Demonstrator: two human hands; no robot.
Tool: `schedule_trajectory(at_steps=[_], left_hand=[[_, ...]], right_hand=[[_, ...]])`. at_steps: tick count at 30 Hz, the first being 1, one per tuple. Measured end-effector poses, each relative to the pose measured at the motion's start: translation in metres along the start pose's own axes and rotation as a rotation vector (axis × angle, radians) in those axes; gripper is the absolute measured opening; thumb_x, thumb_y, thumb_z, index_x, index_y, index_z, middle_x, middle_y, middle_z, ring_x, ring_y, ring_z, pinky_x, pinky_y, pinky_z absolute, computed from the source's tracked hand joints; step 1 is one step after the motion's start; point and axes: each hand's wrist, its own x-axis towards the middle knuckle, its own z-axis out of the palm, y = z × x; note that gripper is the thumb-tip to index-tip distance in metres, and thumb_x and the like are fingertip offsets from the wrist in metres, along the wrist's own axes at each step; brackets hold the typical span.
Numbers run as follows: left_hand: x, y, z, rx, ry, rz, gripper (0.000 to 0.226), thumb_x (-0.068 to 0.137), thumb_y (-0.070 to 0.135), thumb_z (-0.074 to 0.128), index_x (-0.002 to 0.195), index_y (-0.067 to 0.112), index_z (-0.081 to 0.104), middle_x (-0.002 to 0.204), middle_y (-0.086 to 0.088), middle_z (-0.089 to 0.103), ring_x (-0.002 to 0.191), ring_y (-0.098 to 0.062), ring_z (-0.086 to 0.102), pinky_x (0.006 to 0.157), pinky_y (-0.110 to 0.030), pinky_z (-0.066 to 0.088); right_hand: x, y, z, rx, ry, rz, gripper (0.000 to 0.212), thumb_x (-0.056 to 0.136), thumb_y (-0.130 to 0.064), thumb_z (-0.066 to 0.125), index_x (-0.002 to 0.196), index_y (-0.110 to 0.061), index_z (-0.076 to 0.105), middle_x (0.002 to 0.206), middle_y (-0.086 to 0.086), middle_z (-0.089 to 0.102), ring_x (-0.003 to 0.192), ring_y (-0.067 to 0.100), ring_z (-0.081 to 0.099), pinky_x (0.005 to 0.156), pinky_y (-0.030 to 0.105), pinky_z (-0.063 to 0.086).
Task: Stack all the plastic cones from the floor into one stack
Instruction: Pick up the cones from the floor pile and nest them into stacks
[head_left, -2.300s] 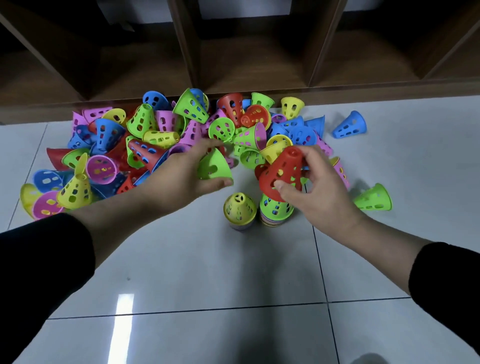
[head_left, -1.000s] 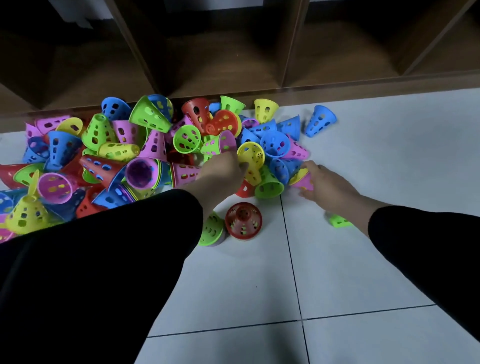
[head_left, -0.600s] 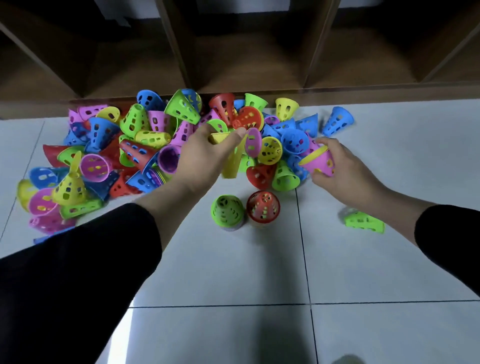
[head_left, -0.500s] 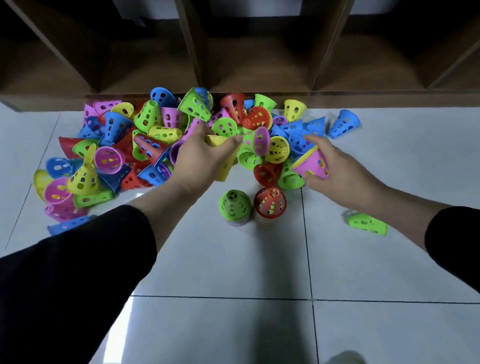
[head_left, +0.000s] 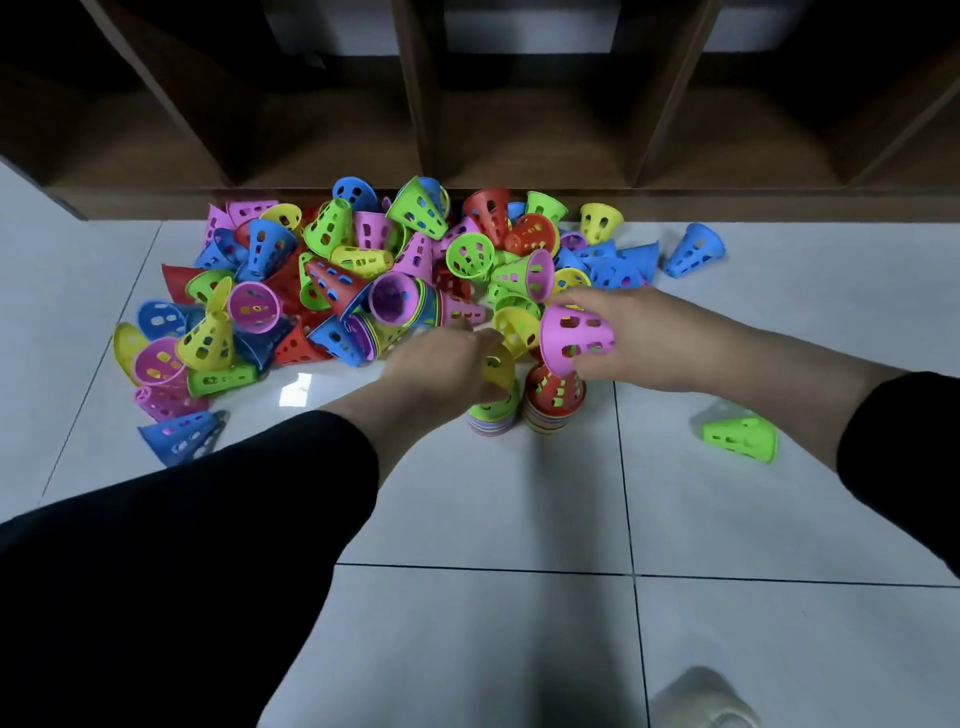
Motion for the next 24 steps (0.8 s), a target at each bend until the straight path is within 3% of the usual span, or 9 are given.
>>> schedule_trajectory(at_steps=[4,8,11,13,15,17,19,20,24], left_hand=[[0.008,0.006,0.012,0.022,0.038,0.001,0.061,0.08,0.044,0.077,0.125,0.018,0.045,0.119,-0.009,0.06,0.1,-0.034,0.061,0.069,-0.037,0.041],[0.009,0.007,0.019,-0.047,0.038,0.038,0.069,0.078,0.04,0.08,0.135,0.021,0.047,0.127,-0.01,0.054,0.111,-0.034,0.055,0.082,-0.041,0.045],[0.002,0.004,0.024,-0.209,0.079,0.027,0.076,0.08,0.043,0.078,0.143,0.023,0.041,0.134,-0.008,0.052,0.116,-0.03,0.054,0.088,-0.037,0.043],[-0.003,0.0,0.03,-0.248,0.046,0.043,0.067,0.086,0.054,0.066,0.142,0.025,0.043,0.135,-0.006,0.054,0.117,-0.027,0.054,0.091,-0.038,0.047],[-0.002,-0.003,0.032,-0.322,0.058,0.011,0.056,0.094,0.057,0.051,0.139,0.025,0.047,0.134,-0.005,0.056,0.117,-0.026,0.057,0.092,-0.042,0.049],[0.011,-0.006,0.028,-0.435,0.139,-0.081,0.042,0.102,0.046,0.043,0.136,0.022,0.053,0.129,-0.008,0.062,0.11,-0.028,0.062,0.084,-0.036,0.049],[0.032,-0.015,0.024,-0.449,0.158,-0.159,0.032,0.105,0.027,0.04,0.132,0.019,0.055,0.122,-0.013,0.066,0.104,-0.034,0.064,0.077,-0.034,0.048],[0.044,-0.021,0.022,-0.426,0.114,-0.169,0.033,0.104,0.018,0.039,0.132,0.018,0.055,0.126,-0.014,0.065,0.106,-0.035,0.063,0.081,-0.036,0.051],[0.079,-0.042,0.025,-0.331,-0.136,0.011,0.041,0.102,0.009,0.045,0.141,0.018,0.051,0.144,-0.006,0.054,0.125,-0.026,0.055,0.096,-0.027,0.041]], right_hand=[[0.013,0.0,-0.005,-0.189,-0.025,-0.042,0.059,0.083,-0.047,0.068,0.139,-0.04,0.052,0.105,-0.002,0.054,0.097,0.021,0.053,0.083,0.039,0.052],[0.017,-0.006,0.025,-0.335,-0.113,-0.074,0.051,0.085,-0.041,0.069,0.131,-0.022,0.057,0.112,0.005,0.055,0.103,0.025,0.056,0.08,0.035,0.049],[0.016,-0.005,0.041,-0.166,-0.109,-0.028,0.079,0.079,-0.065,0.067,0.145,-0.027,0.044,0.132,0.002,0.05,0.12,0.024,0.053,0.095,0.041,0.05],[0.015,0.005,0.04,-0.049,-0.023,0.008,0.085,0.076,-0.081,0.049,0.145,-0.031,0.043,0.141,-0.001,0.05,0.124,0.022,0.052,0.099,0.043,0.049],[0.013,0.028,0.039,0.006,0.098,0.053,0.075,0.084,-0.077,0.043,0.14,-0.028,0.049,0.139,0.0,0.054,0.122,0.022,0.054,0.099,0.04,0.048],[0.006,0.065,0.039,0.011,0.15,0.138,0.058,0.093,-0.06,0.052,0.137,-0.023,0.054,0.136,0.003,0.057,0.119,0.023,0.056,0.096,0.034,0.045],[-0.011,0.106,0.042,-0.05,0.098,0.247,0.052,0.094,-0.051,0.056,0.137,-0.023,0.054,0.134,0.005,0.056,0.11,0.023,0.058,0.088,0.03,0.042],[-0.023,0.126,0.043,-0.091,0.04,0.293,0.054,0.094,-0.052,0.057,0.14,-0.024,0.051,0.135,0.003,0.054,0.107,0.022,0.057,0.087,0.03,0.041],[-0.074,0.177,0.055,-0.096,-0.217,0.373,0.088,0.079,-0.068,0.067,0.151,-0.034,0.031,0.149,-0.005,0.036,0.128,0.019,0.047,0.105,0.041,0.042]])
